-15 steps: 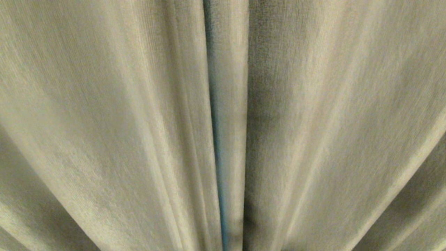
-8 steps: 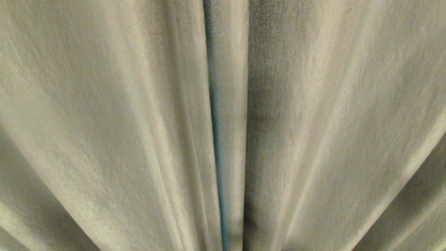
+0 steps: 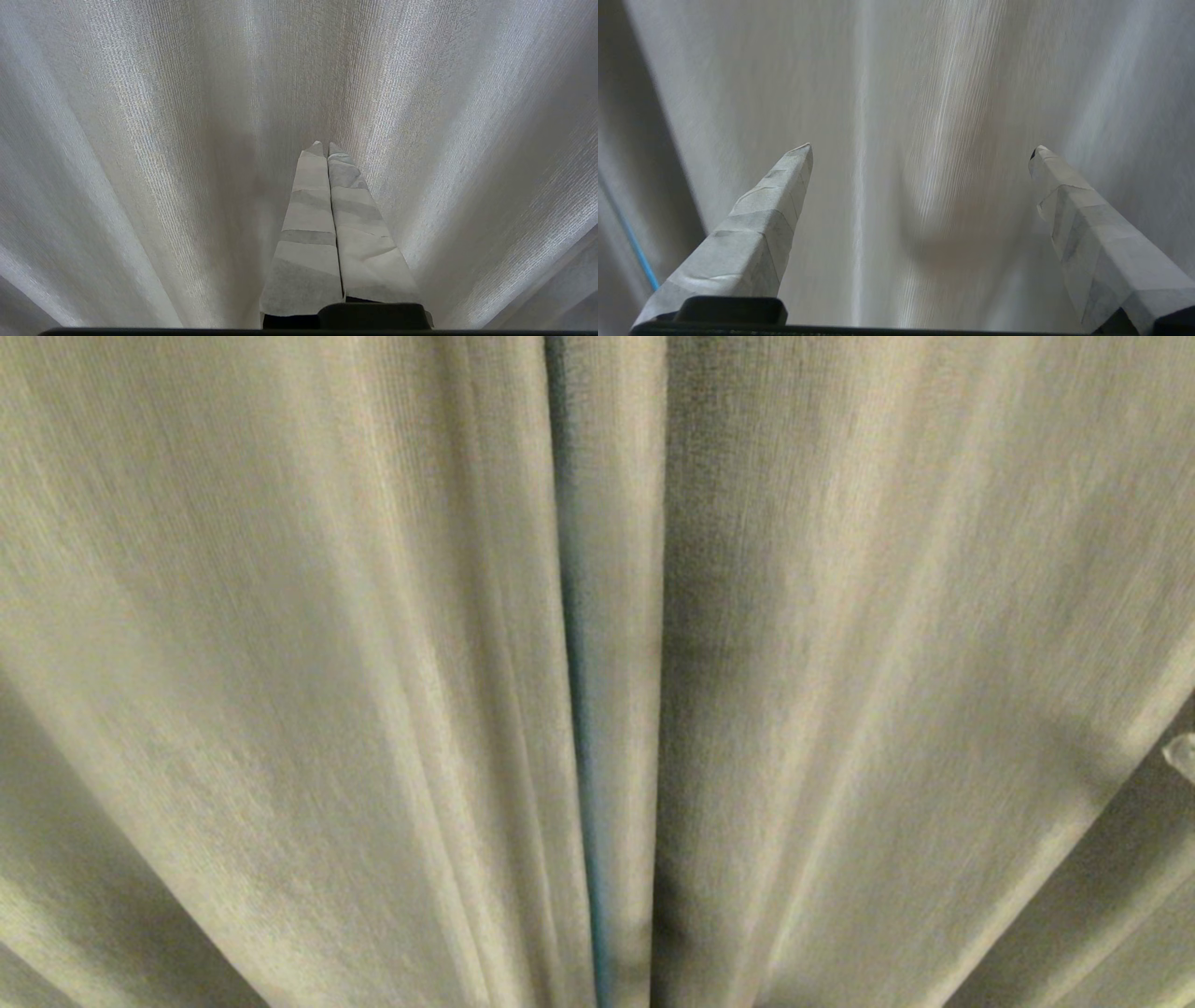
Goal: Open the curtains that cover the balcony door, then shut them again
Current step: Pull the outer curtains open on both sides
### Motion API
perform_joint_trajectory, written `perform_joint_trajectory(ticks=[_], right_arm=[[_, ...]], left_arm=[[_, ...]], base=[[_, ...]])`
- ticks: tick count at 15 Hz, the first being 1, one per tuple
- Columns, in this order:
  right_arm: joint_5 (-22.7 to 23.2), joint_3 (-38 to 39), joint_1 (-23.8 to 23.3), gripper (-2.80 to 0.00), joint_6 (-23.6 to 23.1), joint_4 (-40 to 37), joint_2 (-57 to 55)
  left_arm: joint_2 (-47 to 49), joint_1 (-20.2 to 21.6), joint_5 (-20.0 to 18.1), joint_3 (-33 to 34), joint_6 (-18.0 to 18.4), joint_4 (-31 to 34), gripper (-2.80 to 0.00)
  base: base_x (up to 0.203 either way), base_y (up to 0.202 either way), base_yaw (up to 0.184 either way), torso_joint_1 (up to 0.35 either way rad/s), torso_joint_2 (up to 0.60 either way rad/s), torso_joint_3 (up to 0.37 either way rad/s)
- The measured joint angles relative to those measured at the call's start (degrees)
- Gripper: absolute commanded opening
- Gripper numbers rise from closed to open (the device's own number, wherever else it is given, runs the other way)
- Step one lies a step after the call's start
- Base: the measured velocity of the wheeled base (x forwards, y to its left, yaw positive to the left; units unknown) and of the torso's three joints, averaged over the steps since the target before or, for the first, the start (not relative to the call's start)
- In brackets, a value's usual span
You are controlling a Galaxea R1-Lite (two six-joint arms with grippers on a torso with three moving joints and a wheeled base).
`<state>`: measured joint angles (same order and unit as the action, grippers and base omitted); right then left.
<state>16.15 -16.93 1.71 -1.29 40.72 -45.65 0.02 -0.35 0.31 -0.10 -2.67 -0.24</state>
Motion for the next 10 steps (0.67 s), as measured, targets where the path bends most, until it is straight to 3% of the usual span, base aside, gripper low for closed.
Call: perform_joint_trajectory(ticks=[10], right_arm=[[-0.28,-9.3,-0.23,0.0,-0.08,7.55,-16.07]], left_arm=[[0.0,0.0,0.0,0.0,0.0,0.0,-2.8]], base=[[0.0,0.0,0.0,0.0,0.0,0.0]])
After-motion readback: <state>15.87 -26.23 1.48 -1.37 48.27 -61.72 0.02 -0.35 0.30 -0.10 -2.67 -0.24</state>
